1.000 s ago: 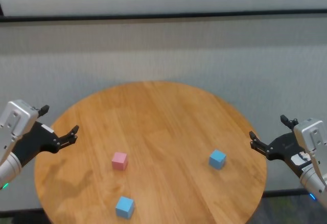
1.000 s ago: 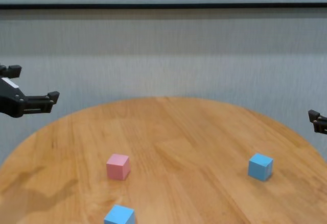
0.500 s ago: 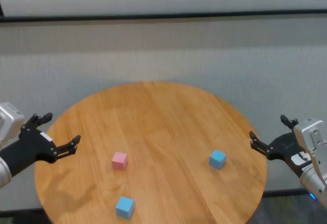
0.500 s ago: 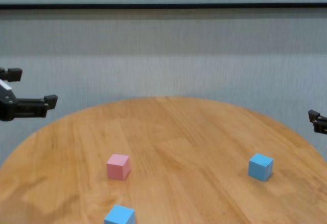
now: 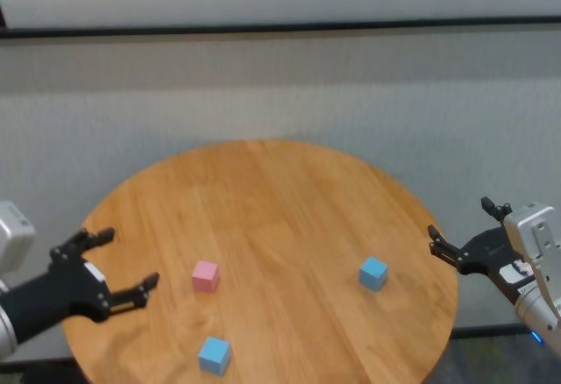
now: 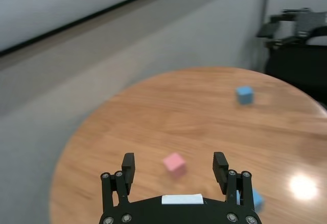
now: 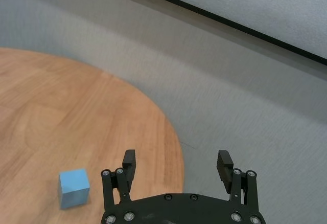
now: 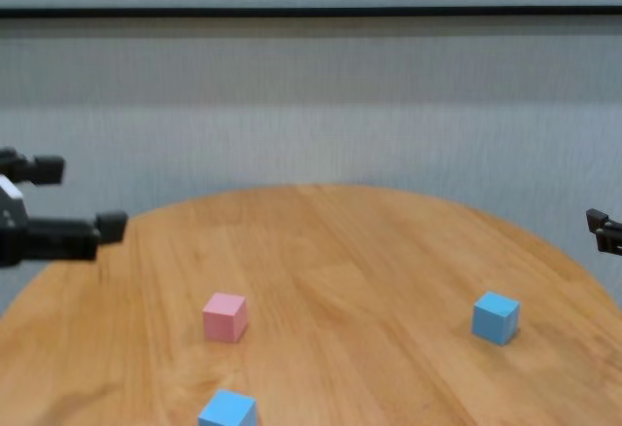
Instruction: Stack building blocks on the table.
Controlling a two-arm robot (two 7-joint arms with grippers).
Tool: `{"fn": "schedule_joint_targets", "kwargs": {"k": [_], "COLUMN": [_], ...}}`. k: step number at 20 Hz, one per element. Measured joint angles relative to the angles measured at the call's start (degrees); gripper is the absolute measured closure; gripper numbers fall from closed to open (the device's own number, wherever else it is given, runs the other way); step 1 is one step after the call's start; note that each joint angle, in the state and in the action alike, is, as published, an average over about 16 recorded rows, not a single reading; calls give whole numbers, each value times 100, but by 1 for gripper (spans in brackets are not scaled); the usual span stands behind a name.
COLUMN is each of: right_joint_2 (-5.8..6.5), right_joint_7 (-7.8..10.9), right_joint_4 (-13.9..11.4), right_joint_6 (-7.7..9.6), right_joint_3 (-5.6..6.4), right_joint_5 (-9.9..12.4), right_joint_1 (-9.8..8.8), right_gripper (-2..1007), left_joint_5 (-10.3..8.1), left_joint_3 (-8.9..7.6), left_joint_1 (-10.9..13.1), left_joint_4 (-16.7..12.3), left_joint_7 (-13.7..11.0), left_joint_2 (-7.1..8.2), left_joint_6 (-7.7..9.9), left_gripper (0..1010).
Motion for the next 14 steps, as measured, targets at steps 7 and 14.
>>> {"fn": "schedule_joint_targets", "kwargs": {"k": [7, 14], "right_joint_2": [0, 0], "right_joint_7": [0, 0], "right_joint_4": [0, 0], "right_joint_6": [0, 0], "right_joint_3": [0, 0], "right_joint_5": [0, 0], "right_joint_1": [0, 0], "right_gripper": [4, 4], "left_joint_5": [81, 322], "left_joint_3": [135, 416], "left_joint_1": [227, 173], "left_joint_4": [-239, -209], "left_joint_7": [-347, -643], "left_joint_2": [48, -94], "left_joint_6": [1, 51], "left_gripper": [7, 7]}}
